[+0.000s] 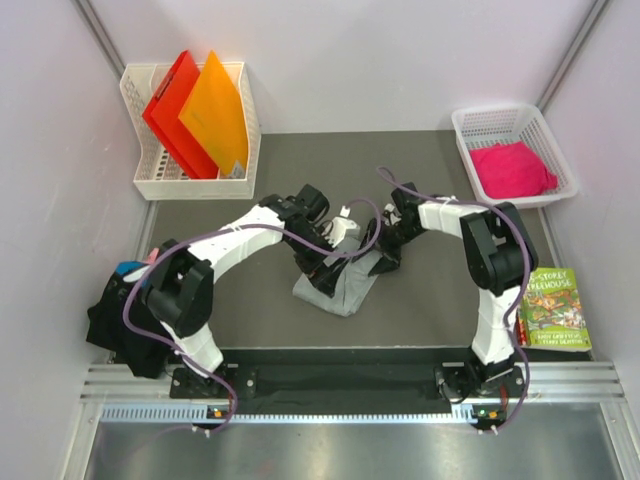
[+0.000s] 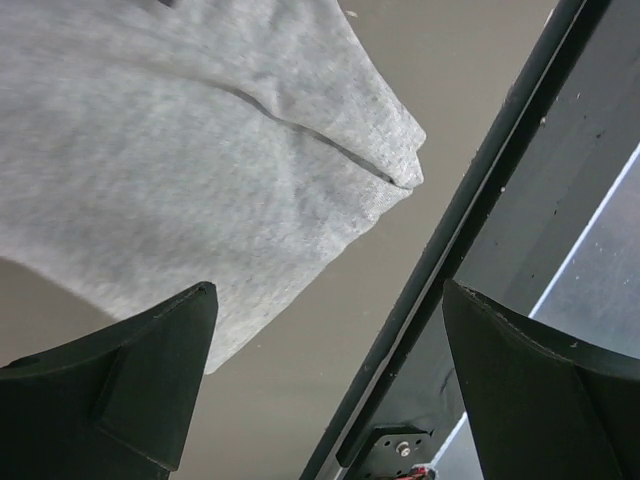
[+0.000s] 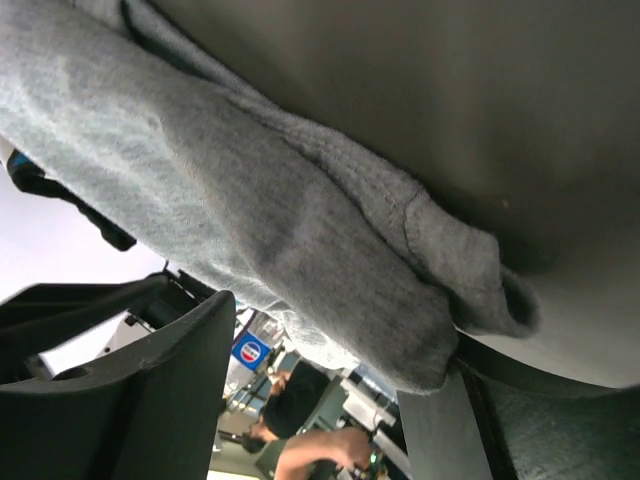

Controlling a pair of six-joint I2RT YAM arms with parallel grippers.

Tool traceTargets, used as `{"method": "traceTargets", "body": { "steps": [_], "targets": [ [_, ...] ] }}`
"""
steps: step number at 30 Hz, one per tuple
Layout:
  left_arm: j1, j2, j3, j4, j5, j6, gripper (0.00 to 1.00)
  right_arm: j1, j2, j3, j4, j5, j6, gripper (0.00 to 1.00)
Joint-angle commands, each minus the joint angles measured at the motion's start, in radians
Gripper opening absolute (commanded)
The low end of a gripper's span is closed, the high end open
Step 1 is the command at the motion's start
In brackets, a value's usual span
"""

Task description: Fold and stack the t-shirts

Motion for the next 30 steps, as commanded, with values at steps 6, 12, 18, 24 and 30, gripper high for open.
{"method": "traceTargets", "body": {
  "steps": [6,12,18,24,30],
  "targets": [
    [-0.013,0.086,-0.055,0.067,-0.059,0.015,0.99,-0.026,0.139,0.157,-0.143,0.188,-0.138,0.6],
    [-0.014,0.161,-0.057,0.069,-0.086,-0.01,0.99,-0.031,0.174,0.238,-0.191,0.21,-0.142,0.58],
    [-0.034,0.271,-0.019,0.006,-0.014,-0.011,0.99,-0.043,0.231,0.315,-0.227,0.222,-0.154,0.55],
    [-0.118,0.322,0.02,-0.077,0.09,-0.025,0.99,-0.063,0.319,0.488,-0.293,0.198,-0.174,0.52],
    [-0.166,0.362,0.023,-0.144,0.263,-0.059,0.99,-0.06,0.415,0.632,-0.324,0.121,-0.195,0.52]
  ]
}}
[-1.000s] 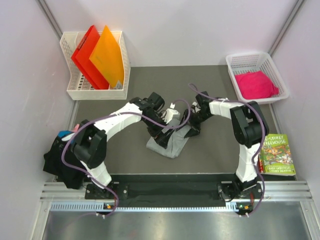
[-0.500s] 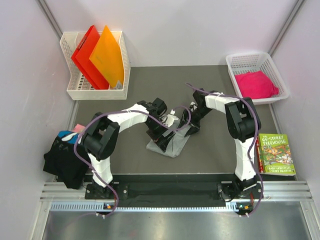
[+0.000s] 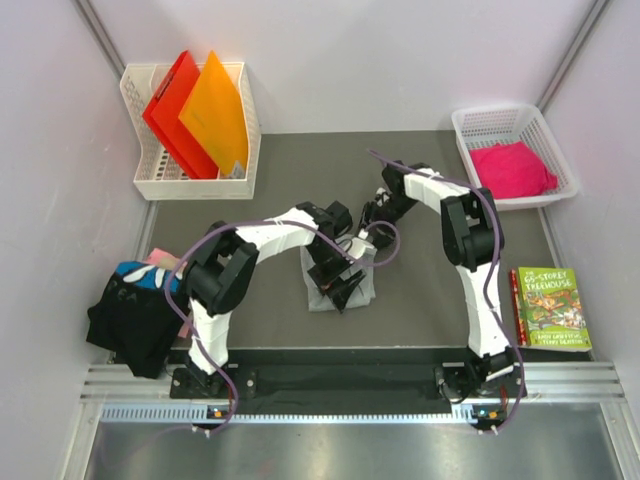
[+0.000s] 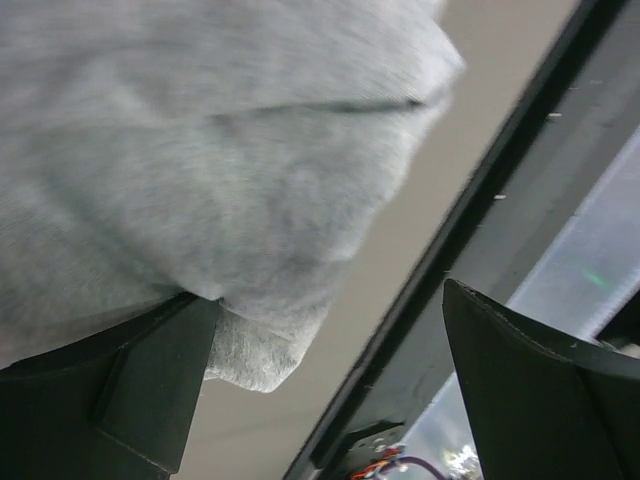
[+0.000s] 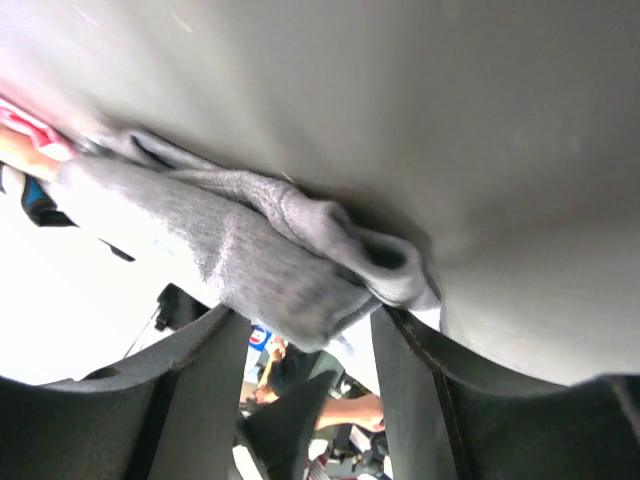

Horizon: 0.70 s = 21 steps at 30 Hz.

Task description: Fold and stack the t-shirts

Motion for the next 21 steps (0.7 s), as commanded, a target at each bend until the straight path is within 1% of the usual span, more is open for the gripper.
{"method": "traceTargets", "body": {
  "steps": [1,3,6,9,10,12,13,15,16,17,19,20,21],
  "targets": [
    [-0.068,0.106,-0.061,-0.097,0.27,-0.039,0.99,-0.036,0.078,0.087,0.126,0.087,-0.067,0.52],
    [-0.069,0.12,-0.058,-0.137,0.339,-0.036,0.99,-0.034,0.071,0.088,0.137,0.064,-0.072,0.52],
    [-0.059,0.114,0.024,-0.246,0.357,0.006,0.99,-0.034,0.046,0.088,0.145,0.047,-0.081,0.53],
    [0.016,0.073,0.202,-0.321,0.35,0.015,0.99,-0.034,0.011,0.097,0.143,0.038,-0.082,0.54],
    [0.079,0.066,0.328,-0.364,0.338,0.01,0.99,-0.034,0.0,0.103,0.14,0.039,-0.081,0.55],
    [0.156,0.059,0.466,-0.38,0.313,-0.028,0.99,-0.033,-0.036,0.114,0.146,0.042,-0.075,0.56],
    [0.238,0.06,0.589,-0.367,0.283,-0.043,0.99,-0.034,-0.049,0.123,0.145,0.047,-0.063,0.56],
    [0.321,0.068,0.688,-0.344,0.246,-0.091,0.99,-0.034,-0.075,0.155,0.14,0.051,-0.047,0.57],
    [0.392,0.069,0.748,-0.337,0.227,-0.092,0.99,-0.033,-0.084,0.166,0.134,0.053,-0.044,0.57],
    [0.418,0.063,0.753,-0.306,0.172,-0.098,0.99,-0.033,-0.092,0.176,0.122,0.061,-0.041,0.57],
    [0.467,0.051,0.694,-0.277,0.111,-0.086,0.99,-0.034,-0.129,0.189,0.103,0.076,-0.035,0.58],
    [0.475,0.036,0.654,-0.251,0.062,-0.079,0.99,-0.033,-0.17,0.182,0.09,0.108,-0.036,0.58],
    [0.48,0.028,0.553,-0.231,0.049,-0.071,0.99,-0.025,-0.196,0.151,0.088,0.126,-0.03,0.58]
  ]
}}
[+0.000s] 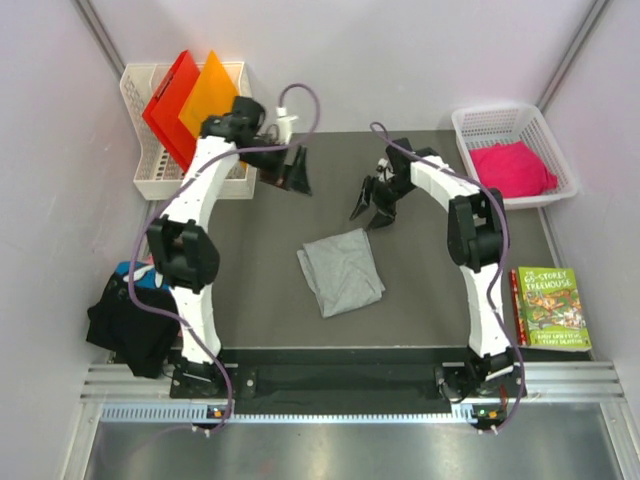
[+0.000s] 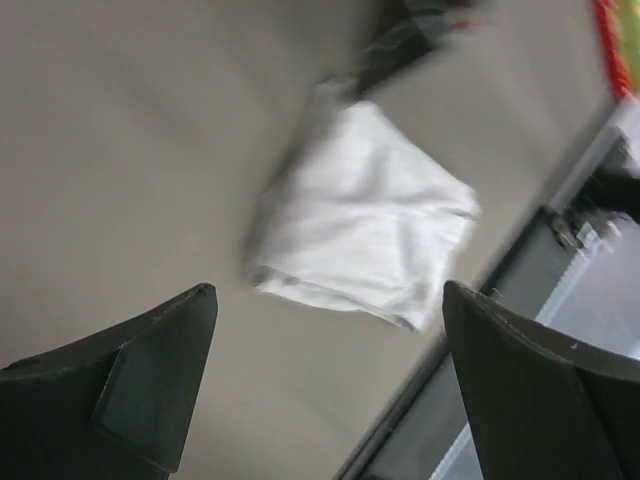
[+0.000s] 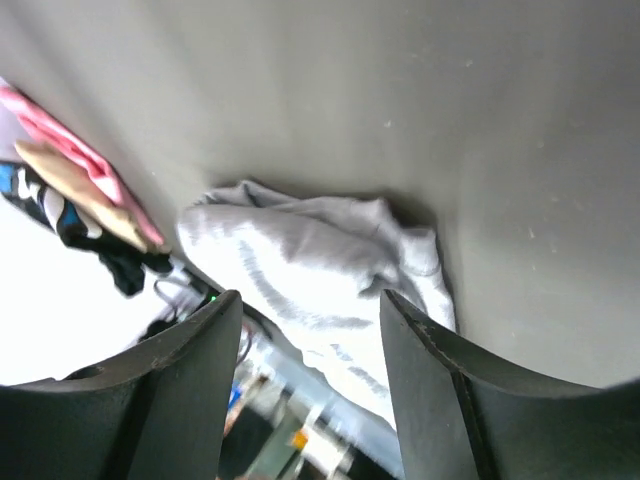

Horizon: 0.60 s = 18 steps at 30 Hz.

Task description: Fold and stack the t-shirts

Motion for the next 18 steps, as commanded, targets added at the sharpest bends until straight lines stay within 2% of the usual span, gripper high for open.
{"method": "traceTargets", "body": {
  "steps": [1,3,6,11,15,18],
  "targets": [
    [0.018,-0.041,-0.214,0.013,-0.137,0.008,0.99,-0.004,-0.202,0.002,0.016,0.112,0.009,0.58],
    [0.018,-0.051,-0.338,0.059,-0.149,0.005,0.99,0.003,-0.285,-0.059,0.001,0.181,0.012,0.58],
    [0.016,-0.035,-0.433,0.104,-0.143,-0.016,0.99,0.031,-0.397,-0.153,0.007,0.241,0.019,0.58],
    [0.016,0.01,-0.471,0.168,-0.14,-0.056,0.99,0.12,-0.556,-0.329,0.051,0.267,0.055,0.58],
    [0.016,0.031,-0.471,0.223,-0.154,-0.078,0.99,0.204,-0.626,-0.519,0.126,0.264,0.121,0.58],
    [0.016,0.037,-0.49,0.271,-0.163,-0.095,0.99,0.25,-0.647,-0.592,0.178,0.259,0.152,0.57]
  ]
}}
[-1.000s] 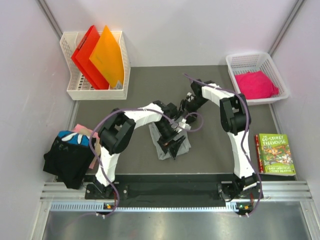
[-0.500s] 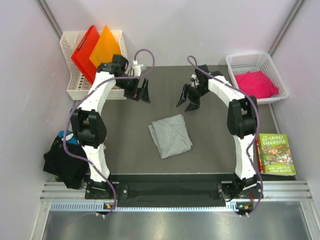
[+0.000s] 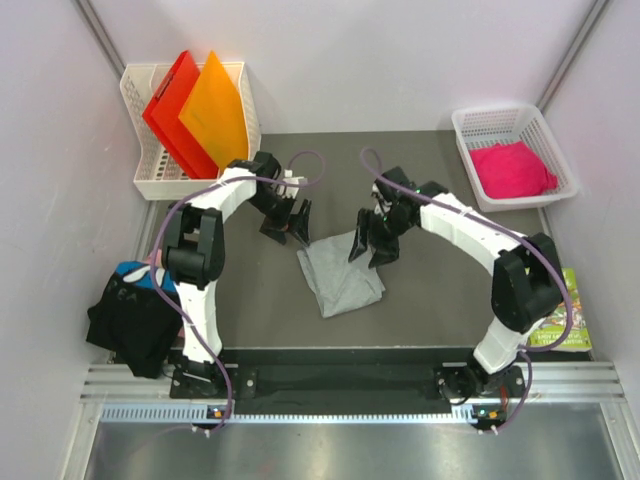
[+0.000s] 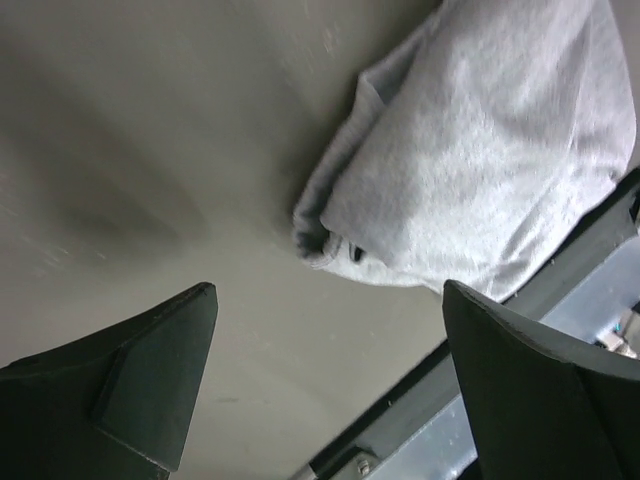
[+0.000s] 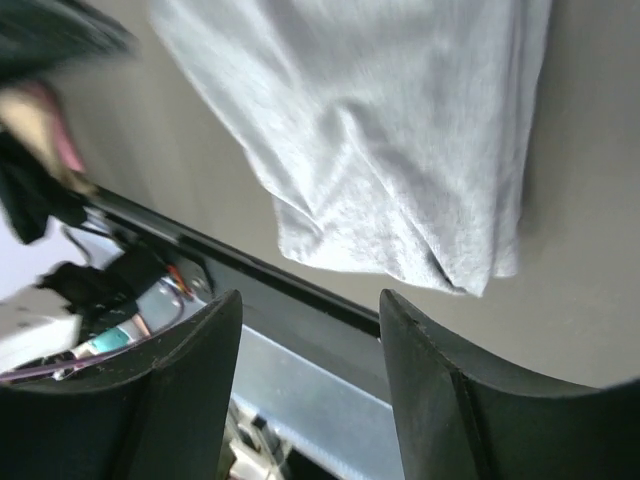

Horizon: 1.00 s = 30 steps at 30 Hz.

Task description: Fold and stack the t-shirts

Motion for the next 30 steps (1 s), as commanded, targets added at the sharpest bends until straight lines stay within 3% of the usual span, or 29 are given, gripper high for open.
{"method": "traceTargets", "body": {
  "steps": [1,12,30],
  "targets": [
    [0.003,-0.005,-0.024,0.122,-0.008,-0.039,0.99,0.064,-0.043,-0.091,0.09,0.023,0.069,0.57],
    [-0.028,-0.049,-0.18,0.34,-0.132,-0.119,0.99,0.12,-0.036,-0.147,0.16,0.014,0.128,0.56],
    [-0.124,-0.005,-0.244,0.312,-0.137,-0.122,0.99,0.132,0.026,-0.228,0.28,-0.009,0.183,0.52]
  ]
}}
